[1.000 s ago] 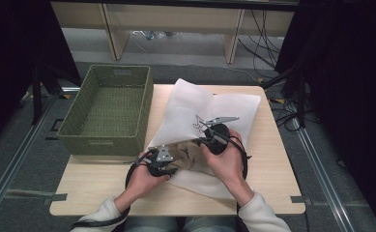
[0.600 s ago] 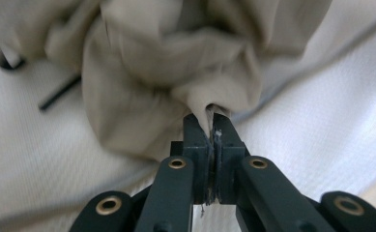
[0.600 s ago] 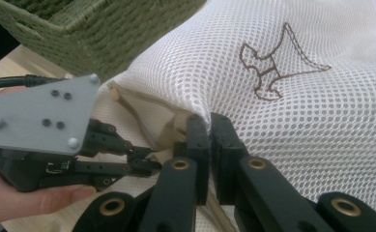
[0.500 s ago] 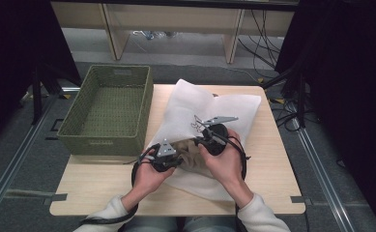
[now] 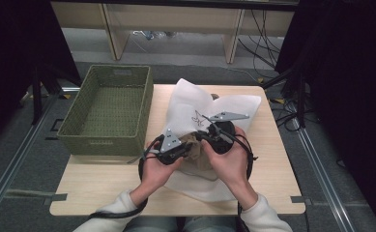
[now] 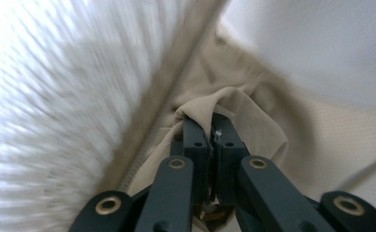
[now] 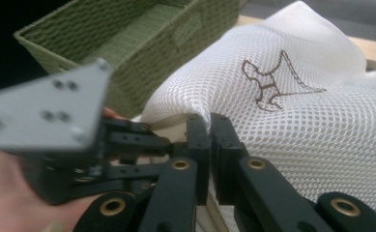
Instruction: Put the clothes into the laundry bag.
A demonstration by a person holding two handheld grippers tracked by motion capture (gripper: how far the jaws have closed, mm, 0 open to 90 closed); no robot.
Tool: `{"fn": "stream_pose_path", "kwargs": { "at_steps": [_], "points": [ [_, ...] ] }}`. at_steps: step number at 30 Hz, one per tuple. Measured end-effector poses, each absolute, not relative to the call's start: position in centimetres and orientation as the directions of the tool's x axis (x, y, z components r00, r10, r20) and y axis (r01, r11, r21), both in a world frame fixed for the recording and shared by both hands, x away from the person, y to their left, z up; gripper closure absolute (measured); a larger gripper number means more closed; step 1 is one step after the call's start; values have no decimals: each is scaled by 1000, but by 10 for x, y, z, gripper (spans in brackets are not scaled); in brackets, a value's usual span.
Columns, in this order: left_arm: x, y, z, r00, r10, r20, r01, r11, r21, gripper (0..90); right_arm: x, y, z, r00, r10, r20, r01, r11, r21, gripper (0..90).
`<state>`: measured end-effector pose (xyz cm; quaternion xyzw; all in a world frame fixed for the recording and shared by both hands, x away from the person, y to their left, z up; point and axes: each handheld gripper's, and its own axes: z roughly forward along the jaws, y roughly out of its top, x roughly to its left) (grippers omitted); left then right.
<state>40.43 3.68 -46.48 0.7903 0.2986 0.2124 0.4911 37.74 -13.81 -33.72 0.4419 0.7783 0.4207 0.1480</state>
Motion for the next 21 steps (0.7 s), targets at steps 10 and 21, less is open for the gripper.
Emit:
{"fn": "stream_pose_path", "kwargs": {
  "at_steps": [10,21],
  "points": [
    [417,19,-496,707,700,104,267,-400,877,753,394,-138,-360,-556,822,123,600,295,743,883],
    [400,37,-486,785,614,84,297,-492,818,390,395,-136,-366,-556,823,120,621,315,717,882]
  ]
}}
